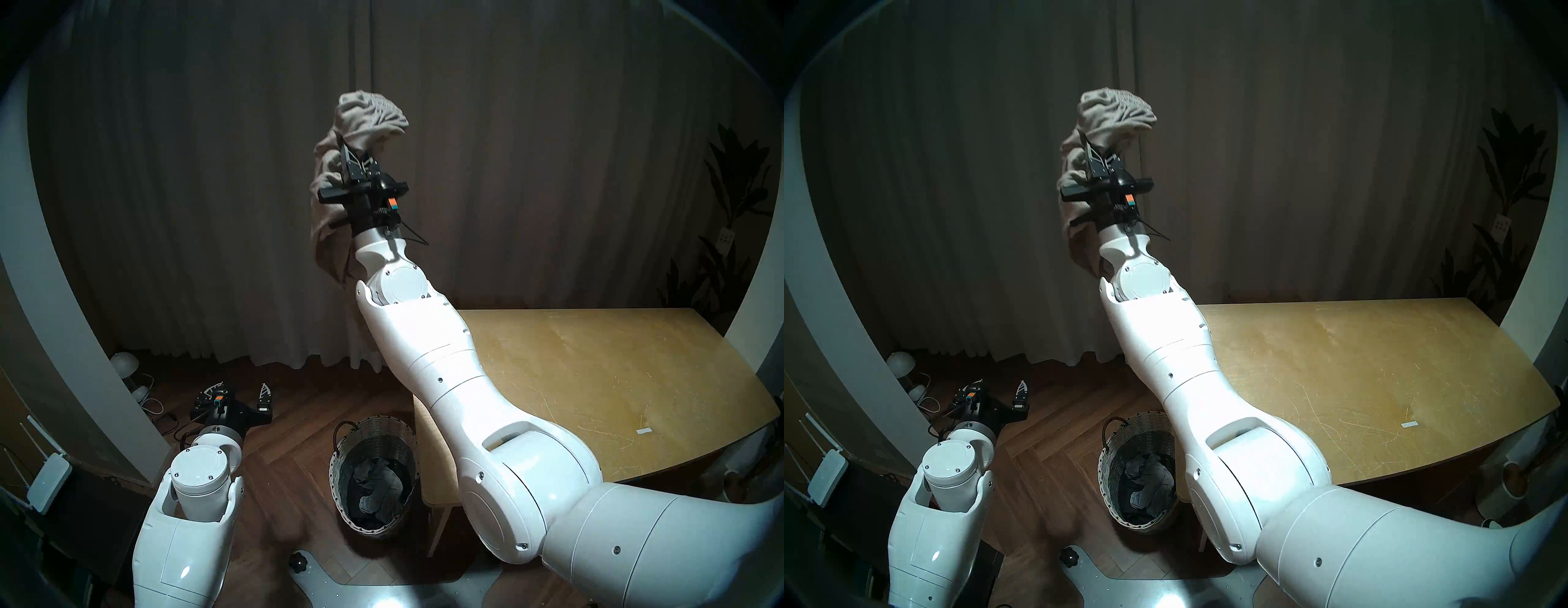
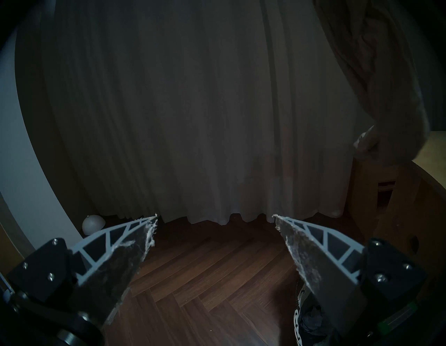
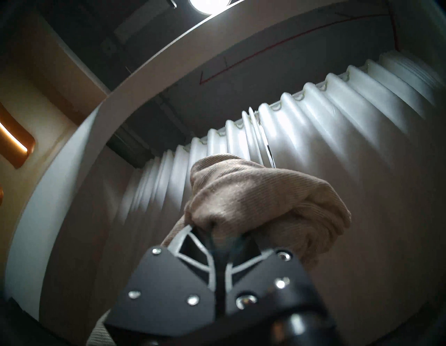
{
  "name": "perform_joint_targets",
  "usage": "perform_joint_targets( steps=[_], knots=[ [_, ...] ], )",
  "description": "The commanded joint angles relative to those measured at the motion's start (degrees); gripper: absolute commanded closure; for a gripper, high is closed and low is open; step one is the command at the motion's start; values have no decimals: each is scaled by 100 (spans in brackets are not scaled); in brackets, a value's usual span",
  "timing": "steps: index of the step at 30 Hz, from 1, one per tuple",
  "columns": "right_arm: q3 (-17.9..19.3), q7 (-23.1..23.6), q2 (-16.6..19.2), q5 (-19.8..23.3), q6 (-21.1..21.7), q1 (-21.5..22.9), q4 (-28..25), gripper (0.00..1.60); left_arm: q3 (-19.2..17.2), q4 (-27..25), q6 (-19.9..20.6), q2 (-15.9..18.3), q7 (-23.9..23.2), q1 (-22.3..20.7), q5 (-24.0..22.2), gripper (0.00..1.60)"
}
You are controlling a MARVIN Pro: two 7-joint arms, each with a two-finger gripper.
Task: Toss clothes into the laundry hamper
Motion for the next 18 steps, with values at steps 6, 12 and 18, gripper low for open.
perform_joint_targets(
  steps=[6,12,18],
  knots=[
    [30,-21,-268,345,-182,68,-981,160,-15,-449,-117,-56,106,248,17,0],
    [-132,36,-122,356,173,-586,-1401,160,14,-509,-125,-128,148,495,-1,0],
    [-638,173,98,310,718,-1048,-1656,160,-30,-490,-143,-215,223,735,-27,0]
  ],
)
